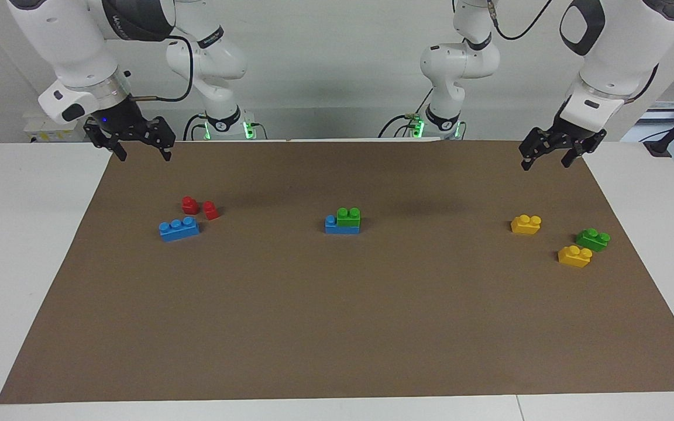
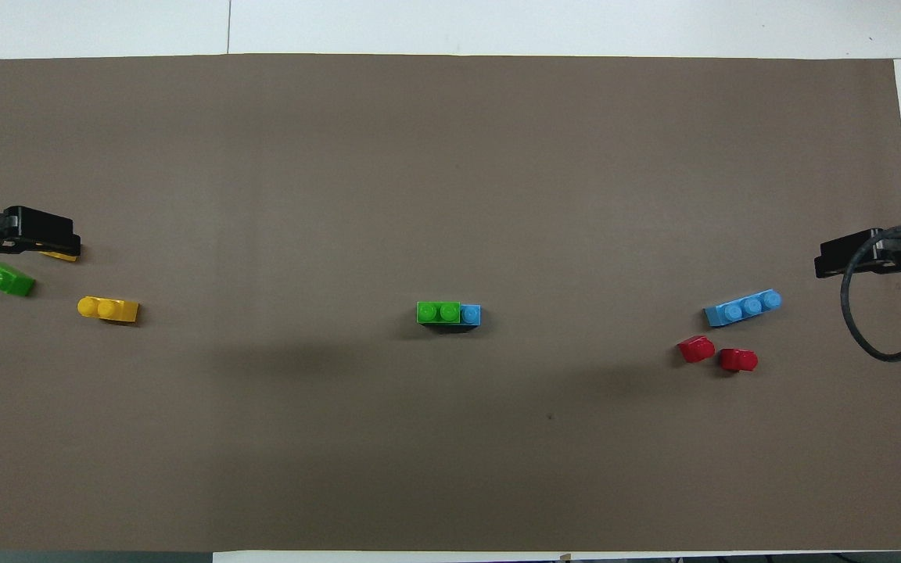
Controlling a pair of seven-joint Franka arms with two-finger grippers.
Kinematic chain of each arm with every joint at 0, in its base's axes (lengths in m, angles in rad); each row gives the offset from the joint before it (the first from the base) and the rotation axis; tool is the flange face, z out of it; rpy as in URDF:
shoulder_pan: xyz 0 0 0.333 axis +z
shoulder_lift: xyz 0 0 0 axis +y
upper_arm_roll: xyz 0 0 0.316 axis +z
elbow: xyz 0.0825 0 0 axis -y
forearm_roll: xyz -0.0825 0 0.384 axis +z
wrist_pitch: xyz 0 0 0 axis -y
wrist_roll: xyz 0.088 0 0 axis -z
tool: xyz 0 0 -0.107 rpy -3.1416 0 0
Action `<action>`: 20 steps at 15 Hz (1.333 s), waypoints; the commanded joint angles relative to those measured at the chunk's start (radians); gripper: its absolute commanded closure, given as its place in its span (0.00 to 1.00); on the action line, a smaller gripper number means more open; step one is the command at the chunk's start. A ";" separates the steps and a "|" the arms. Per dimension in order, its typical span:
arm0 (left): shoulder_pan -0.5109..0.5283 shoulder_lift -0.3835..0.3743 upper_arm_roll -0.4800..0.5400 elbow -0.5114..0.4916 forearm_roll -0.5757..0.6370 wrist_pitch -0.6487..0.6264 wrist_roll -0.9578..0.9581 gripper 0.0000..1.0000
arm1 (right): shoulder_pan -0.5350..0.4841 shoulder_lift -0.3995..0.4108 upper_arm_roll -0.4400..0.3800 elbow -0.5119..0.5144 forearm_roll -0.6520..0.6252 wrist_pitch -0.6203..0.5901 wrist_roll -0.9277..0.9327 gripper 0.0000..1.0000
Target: Remove green block with left arm and hold with right
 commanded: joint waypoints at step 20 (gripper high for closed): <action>-0.017 -0.034 0.006 -0.026 -0.015 -0.066 -0.018 0.00 | 0.005 -0.008 0.014 -0.013 0.010 0.031 0.006 0.00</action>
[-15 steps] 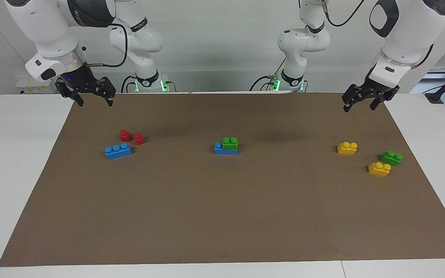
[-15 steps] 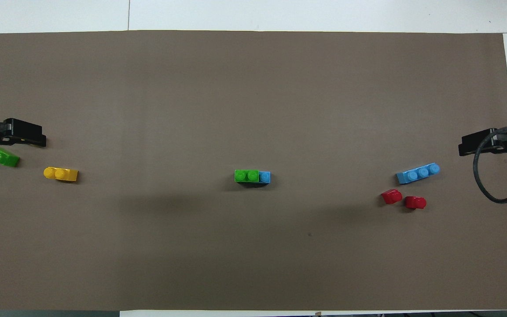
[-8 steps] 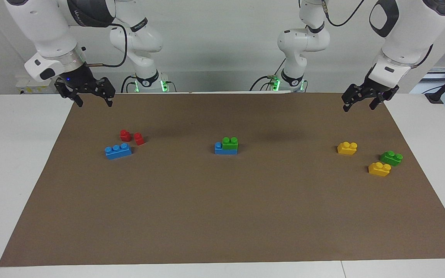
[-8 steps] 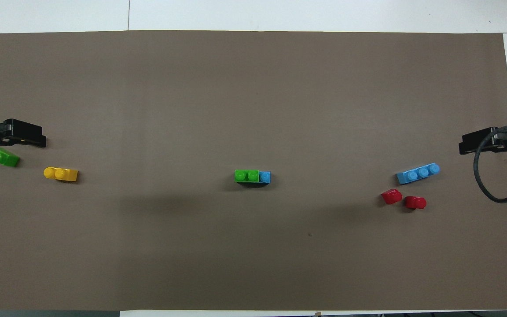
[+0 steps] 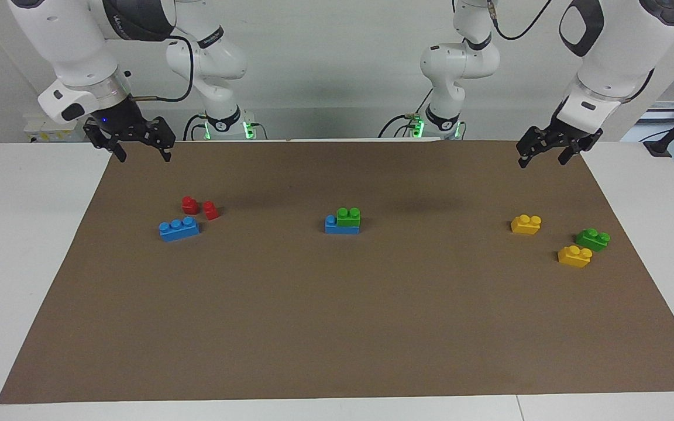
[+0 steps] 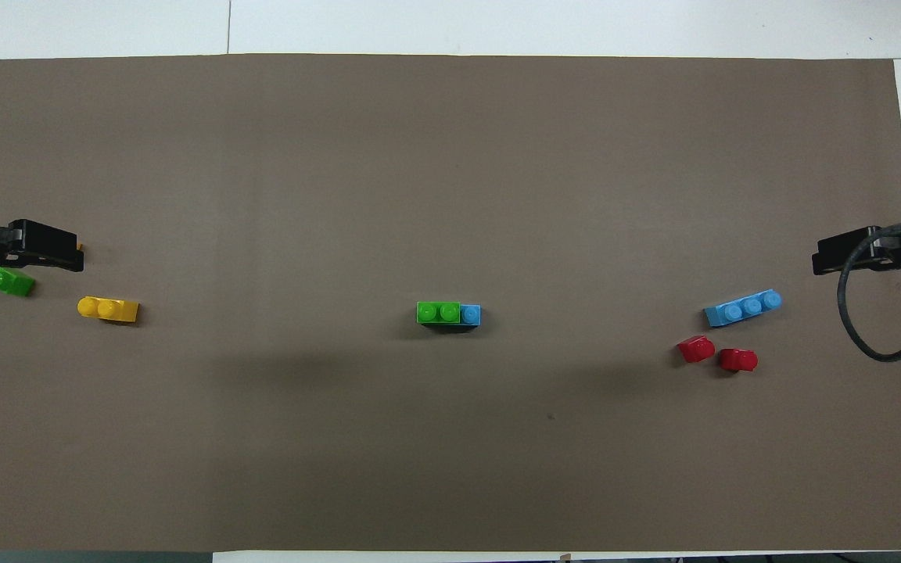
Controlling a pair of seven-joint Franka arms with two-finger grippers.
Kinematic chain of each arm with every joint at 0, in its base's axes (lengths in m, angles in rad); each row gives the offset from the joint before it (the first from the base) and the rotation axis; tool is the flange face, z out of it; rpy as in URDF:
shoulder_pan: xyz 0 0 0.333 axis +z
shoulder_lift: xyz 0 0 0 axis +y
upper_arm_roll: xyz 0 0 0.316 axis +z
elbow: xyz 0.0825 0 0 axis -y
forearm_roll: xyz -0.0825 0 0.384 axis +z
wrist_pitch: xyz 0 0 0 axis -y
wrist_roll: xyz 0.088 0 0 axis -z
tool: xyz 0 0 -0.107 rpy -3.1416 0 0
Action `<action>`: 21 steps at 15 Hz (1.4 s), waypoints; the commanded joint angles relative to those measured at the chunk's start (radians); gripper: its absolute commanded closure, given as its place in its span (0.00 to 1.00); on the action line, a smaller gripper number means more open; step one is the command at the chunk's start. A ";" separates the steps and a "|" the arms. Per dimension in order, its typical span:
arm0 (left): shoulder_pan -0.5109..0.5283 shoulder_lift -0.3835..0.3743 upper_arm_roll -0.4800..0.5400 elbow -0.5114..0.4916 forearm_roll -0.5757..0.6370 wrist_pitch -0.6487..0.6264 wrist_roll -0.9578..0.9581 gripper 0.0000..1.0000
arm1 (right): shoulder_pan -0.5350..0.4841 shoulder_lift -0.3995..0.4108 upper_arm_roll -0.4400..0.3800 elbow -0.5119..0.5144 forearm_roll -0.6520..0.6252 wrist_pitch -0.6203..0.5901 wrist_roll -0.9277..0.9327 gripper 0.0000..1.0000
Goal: Remove green block with left arm and hold with right
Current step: 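Reach the left gripper to the green brick while the right gripper approaches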
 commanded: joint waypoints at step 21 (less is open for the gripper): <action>-0.250 -0.086 -0.006 -0.129 -0.090 -0.033 -1.143 0.00 | 0.077 -0.029 0.008 -0.167 0.208 0.129 0.863 0.00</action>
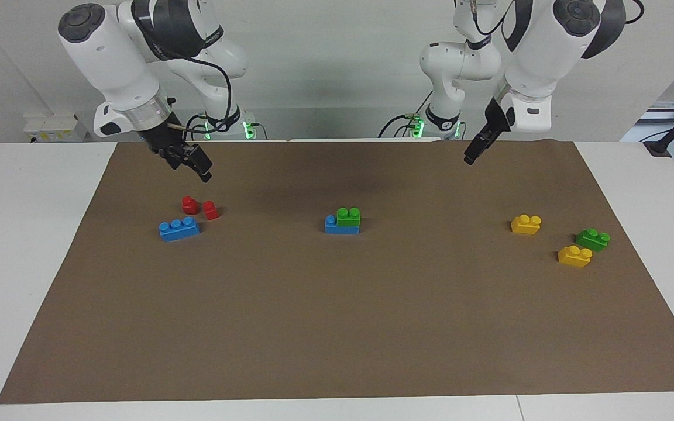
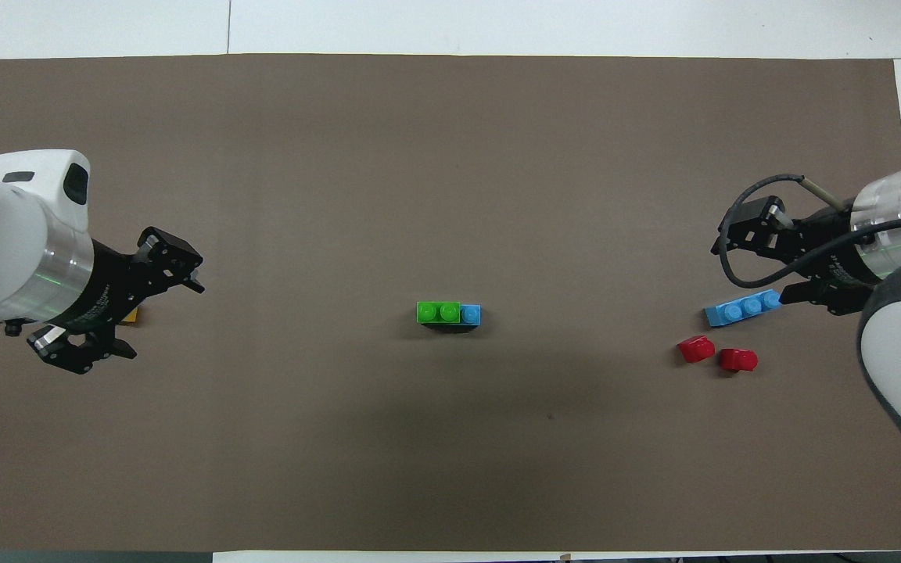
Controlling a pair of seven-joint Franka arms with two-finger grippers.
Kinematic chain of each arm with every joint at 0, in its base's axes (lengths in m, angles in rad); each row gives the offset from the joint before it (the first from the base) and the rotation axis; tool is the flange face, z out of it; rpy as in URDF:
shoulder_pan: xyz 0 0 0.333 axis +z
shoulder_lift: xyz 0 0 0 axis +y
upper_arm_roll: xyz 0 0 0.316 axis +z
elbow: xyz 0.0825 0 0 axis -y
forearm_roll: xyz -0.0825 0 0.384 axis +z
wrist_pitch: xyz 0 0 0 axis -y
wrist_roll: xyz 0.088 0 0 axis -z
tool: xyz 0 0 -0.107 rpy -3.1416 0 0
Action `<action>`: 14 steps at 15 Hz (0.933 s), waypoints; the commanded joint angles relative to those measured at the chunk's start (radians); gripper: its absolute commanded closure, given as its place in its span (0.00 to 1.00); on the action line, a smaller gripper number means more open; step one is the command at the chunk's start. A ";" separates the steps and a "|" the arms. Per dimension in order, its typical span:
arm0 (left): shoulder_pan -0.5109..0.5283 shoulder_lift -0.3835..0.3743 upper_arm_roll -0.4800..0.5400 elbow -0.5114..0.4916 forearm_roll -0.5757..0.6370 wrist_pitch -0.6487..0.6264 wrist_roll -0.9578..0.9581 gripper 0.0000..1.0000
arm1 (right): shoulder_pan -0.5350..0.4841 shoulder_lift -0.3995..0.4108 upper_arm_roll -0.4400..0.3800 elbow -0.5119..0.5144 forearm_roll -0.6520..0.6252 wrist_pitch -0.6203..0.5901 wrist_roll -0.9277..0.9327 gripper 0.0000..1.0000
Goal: Remove green block with left arm and hold with right
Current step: 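Reach the left gripper to the green brick while the right gripper approaches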
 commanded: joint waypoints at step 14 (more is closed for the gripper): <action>-0.286 -0.057 0.013 -0.201 -0.039 0.348 -0.928 0.00 | 0.035 -0.026 0.001 -0.125 0.152 0.040 0.477 0.00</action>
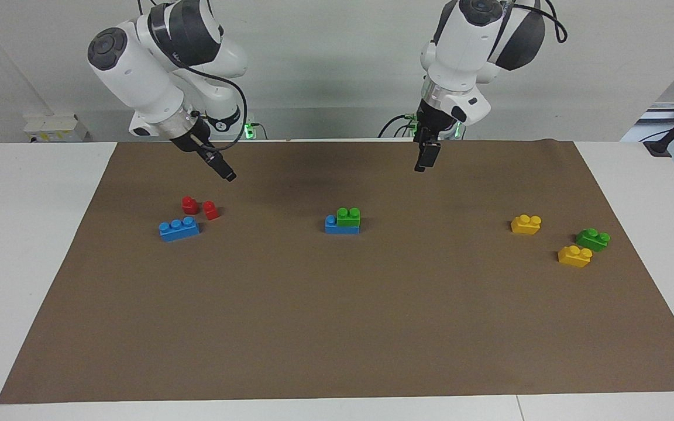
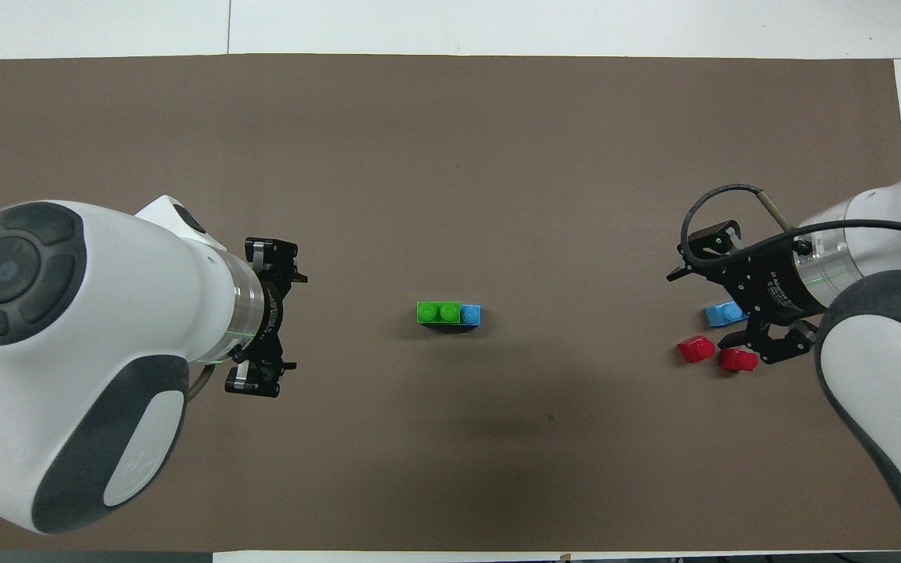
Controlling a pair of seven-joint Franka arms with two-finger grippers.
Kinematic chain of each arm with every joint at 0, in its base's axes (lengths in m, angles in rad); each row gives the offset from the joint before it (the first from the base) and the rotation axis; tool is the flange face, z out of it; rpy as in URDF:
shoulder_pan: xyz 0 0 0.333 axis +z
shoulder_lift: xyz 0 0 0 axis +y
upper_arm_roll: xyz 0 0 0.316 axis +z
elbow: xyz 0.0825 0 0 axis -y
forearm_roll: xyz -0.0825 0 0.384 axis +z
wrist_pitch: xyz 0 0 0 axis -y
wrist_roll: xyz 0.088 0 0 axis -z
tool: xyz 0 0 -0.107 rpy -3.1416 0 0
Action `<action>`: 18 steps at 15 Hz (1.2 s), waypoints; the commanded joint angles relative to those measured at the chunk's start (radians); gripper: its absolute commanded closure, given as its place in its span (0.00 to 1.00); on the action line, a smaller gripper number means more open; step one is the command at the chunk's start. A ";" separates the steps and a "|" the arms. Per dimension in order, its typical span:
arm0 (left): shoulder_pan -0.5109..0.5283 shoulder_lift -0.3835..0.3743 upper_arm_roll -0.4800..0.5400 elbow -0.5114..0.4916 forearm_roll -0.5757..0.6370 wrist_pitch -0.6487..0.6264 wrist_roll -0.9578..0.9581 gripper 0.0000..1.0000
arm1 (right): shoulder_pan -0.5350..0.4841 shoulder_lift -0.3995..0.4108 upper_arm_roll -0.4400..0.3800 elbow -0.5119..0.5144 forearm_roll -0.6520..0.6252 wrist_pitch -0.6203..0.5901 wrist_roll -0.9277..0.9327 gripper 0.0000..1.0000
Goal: Remove green block with left arm and hold with right
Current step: 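Reach the left gripper to the green brick while the right gripper approaches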
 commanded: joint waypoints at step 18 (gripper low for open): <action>-0.249 0.224 0.018 -0.111 -0.017 0.362 -0.445 0.00 | 0.210 0.091 0.006 -0.199 0.095 0.497 0.589 0.01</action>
